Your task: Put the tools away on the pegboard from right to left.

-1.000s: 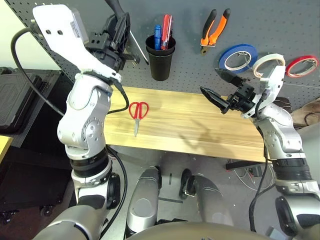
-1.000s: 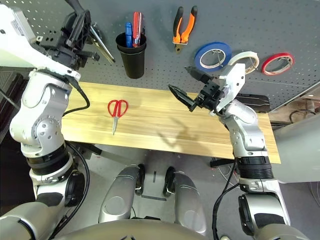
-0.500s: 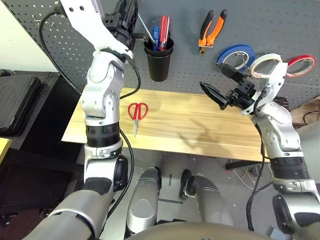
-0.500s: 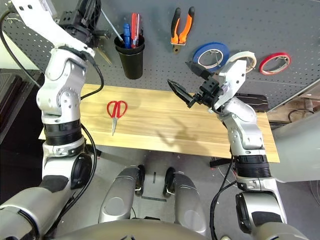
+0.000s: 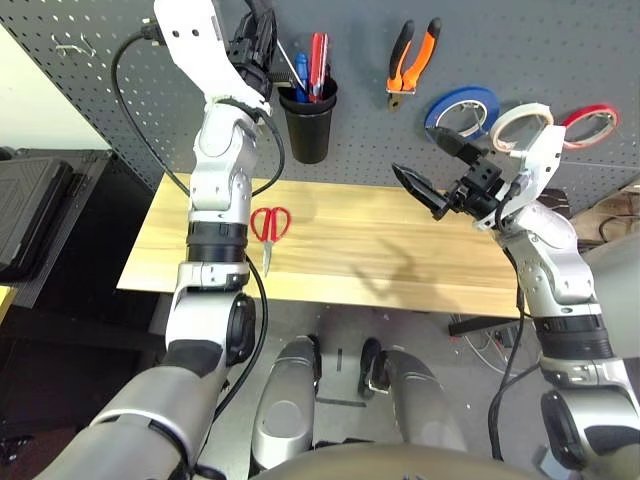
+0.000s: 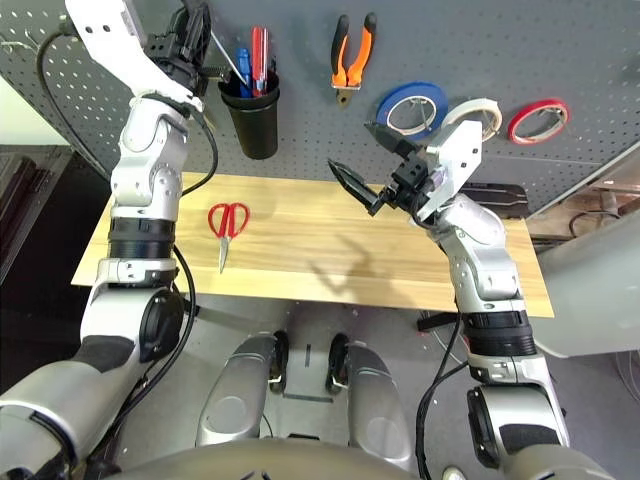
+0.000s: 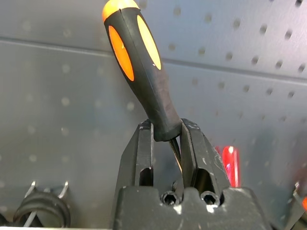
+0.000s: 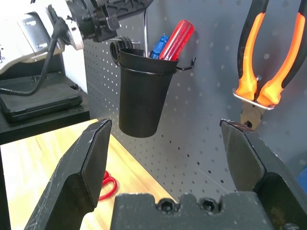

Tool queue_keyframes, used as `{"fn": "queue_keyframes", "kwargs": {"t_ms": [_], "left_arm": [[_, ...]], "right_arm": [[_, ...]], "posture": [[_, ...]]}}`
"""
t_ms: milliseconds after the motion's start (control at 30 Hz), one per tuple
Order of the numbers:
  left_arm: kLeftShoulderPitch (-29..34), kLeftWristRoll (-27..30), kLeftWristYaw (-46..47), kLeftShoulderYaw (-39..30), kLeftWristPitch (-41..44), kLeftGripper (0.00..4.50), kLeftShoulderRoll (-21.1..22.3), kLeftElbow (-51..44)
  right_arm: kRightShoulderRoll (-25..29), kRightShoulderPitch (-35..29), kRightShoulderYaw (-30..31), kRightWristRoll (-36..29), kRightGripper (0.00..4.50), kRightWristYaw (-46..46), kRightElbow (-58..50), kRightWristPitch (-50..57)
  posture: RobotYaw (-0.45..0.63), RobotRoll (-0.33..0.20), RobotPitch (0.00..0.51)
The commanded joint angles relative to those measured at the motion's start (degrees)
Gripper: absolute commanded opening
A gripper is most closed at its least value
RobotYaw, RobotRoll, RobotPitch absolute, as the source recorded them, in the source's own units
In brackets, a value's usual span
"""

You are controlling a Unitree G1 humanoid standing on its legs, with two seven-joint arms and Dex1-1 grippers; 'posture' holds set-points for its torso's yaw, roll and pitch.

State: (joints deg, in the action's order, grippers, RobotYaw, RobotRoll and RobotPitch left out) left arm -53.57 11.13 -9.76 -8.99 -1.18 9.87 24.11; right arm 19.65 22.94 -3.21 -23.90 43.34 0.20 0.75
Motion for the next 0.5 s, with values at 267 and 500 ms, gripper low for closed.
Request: {"fn": "queue_keyframes", "kwargs": {"t_ms": [267, 500], "left_arm": [[2.56, 0.87, -0.15, -0.42, 3.62, 4.39, 2.15, -9.8], [6.75, 2.81, 0.83, -1.96, 13.32, 4.48, 4.93, -24.49]], "right_arm": [[-0.33, -1.01, 0.78, 0.99, 4.5, -0.5, -0.16, -0.01], [-1.27, 0.0, 1.57, 1.91, 4.5, 0.66, 2.09, -0.91]], "posture": [[0.19, 0.0, 0.165], [0.21, 0.0, 0.161]]}}
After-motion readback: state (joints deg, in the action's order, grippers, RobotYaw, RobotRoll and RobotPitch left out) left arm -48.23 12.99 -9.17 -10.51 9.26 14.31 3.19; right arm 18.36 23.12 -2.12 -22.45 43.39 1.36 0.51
